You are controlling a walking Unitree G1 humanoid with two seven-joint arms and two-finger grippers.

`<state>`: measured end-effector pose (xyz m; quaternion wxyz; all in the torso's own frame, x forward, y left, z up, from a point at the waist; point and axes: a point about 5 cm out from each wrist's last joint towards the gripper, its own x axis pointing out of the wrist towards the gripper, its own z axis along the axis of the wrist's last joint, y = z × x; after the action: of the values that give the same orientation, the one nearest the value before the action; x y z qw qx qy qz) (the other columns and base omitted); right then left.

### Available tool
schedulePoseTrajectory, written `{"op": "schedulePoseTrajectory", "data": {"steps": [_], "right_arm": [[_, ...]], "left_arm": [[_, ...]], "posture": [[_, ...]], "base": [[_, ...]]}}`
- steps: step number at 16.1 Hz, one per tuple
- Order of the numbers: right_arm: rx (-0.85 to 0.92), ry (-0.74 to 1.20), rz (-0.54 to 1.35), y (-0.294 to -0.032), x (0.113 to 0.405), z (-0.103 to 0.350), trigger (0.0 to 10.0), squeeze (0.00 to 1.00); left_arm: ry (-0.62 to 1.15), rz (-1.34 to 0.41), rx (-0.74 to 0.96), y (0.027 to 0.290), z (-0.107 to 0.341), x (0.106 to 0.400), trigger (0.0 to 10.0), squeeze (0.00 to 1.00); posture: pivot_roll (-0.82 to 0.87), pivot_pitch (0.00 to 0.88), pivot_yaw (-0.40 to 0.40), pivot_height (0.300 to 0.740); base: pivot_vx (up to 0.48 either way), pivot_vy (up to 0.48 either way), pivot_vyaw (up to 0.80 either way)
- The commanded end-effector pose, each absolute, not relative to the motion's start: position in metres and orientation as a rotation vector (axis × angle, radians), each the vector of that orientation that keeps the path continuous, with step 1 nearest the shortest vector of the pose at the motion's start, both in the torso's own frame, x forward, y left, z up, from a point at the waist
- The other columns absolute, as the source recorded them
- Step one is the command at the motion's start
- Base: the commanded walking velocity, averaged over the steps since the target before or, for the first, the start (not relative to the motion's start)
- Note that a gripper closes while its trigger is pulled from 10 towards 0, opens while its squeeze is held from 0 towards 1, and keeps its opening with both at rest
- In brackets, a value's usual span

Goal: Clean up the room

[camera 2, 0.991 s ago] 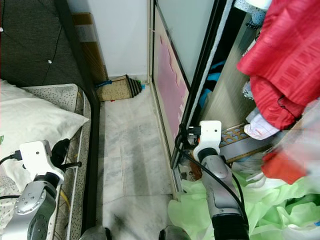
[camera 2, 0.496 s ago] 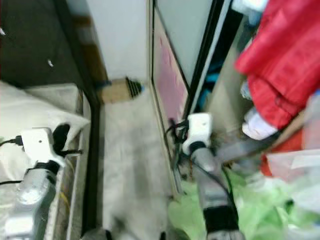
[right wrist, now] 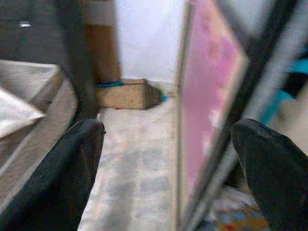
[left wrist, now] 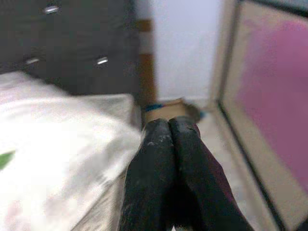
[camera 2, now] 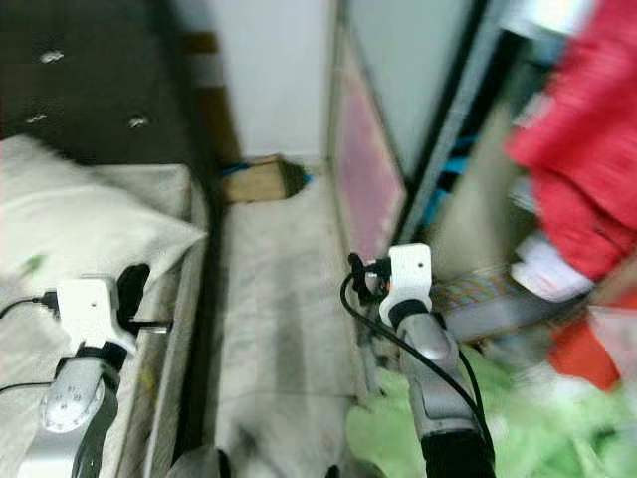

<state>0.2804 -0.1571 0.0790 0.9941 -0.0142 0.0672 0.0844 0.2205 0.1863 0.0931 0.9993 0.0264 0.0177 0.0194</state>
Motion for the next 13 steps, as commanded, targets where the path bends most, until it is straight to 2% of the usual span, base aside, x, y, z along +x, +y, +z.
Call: {"op": "schedulePoseTrajectory", "data": {"steps": [1, 7, 13], "right_arm": [[-0.031, 0.111, 0.198, -0.152, 0.282, 0.086, 10.0, 0.00], [-0.051, 0.125, 0.259, -0.158, 0.272, 0.086, 10.0, 0.00], [-0.065, 0.096, 0.285, -0.151, 0.281, 0.094, 10.0, 0.00]], "left_arm": [[0.029, 0.055, 0.057, 0.188, 0.095, 0.220, 10.0, 0.00], [0.061, 0.067, 0.029, 0.183, 0.092, 0.200, 10.0, 0.00], [0.059, 0.074, 0.042, 0.181, 0.095, 0.204, 10.0, 0.00]], "posture": [[-0.03, 0.053, -0.015, 0.740], [-0.03, 0.064, -0.024, 0.740], [-0.02, 0.069, -0.033, 0.740]], "base": [[0.000, 0.000, 0.80], [0.000, 0.000, 0.80], [0.000, 0.000, 0.80]]}}
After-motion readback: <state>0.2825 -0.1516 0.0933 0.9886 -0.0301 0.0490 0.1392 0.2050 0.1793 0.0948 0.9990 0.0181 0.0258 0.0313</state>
